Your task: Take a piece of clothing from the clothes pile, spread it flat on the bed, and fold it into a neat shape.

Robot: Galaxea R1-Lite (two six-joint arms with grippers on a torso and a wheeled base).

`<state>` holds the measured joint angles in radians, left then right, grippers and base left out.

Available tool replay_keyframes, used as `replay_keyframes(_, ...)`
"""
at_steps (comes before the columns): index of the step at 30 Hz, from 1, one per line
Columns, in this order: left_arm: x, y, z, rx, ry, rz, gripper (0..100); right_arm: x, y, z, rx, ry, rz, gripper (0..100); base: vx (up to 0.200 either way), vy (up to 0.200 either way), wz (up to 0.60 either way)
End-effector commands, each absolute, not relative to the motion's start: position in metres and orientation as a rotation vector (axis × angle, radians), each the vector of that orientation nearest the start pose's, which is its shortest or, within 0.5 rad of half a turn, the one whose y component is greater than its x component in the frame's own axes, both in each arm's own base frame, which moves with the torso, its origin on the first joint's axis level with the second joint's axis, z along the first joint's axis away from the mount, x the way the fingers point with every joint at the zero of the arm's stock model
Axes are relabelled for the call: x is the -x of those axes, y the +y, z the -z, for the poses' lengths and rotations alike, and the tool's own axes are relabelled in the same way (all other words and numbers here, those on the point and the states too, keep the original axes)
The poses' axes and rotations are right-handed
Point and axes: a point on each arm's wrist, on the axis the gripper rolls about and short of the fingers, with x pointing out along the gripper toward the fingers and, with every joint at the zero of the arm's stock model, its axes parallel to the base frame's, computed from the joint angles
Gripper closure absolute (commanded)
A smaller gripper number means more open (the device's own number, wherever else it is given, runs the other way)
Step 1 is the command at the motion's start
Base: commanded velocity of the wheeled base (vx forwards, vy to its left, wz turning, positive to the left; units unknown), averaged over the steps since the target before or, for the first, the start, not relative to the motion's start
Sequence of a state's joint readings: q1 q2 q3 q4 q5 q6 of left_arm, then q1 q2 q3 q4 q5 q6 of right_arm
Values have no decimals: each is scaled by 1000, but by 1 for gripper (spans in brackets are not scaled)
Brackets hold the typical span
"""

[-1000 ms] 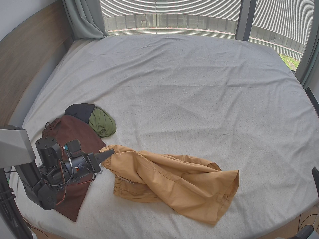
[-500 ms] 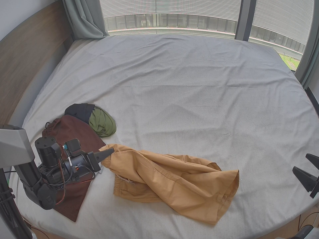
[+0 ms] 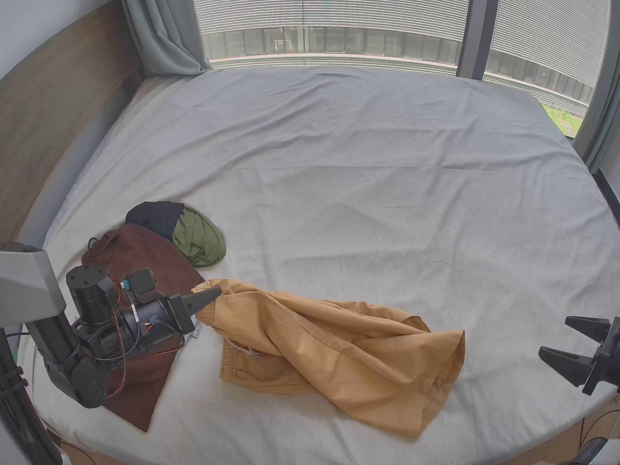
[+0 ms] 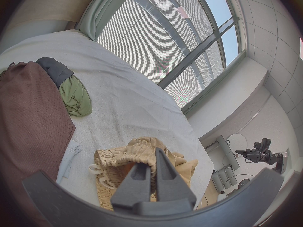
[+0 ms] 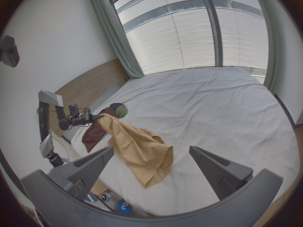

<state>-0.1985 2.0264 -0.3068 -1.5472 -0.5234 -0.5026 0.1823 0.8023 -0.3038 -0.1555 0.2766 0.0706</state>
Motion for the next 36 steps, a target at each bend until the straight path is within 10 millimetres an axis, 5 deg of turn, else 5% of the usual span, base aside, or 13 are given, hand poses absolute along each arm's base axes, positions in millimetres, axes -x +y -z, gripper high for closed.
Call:
replay_keyframes(1, -271, -67, -69, 507, 349, 665, 100, -86, 28, -162, -86, 429, -531, 0, 0, 0, 0)
replay_keyframes(17, -267, -70, -72, 504, 346, 680, 100, -125, 42, -155, -88, 536, -664, 0, 0, 0, 0)
replay_keyframes(36, -268, -70, -72, 504, 343, 679, 100, -142, 48, -132, -188, 705, -690, 0, 0, 0, 0)
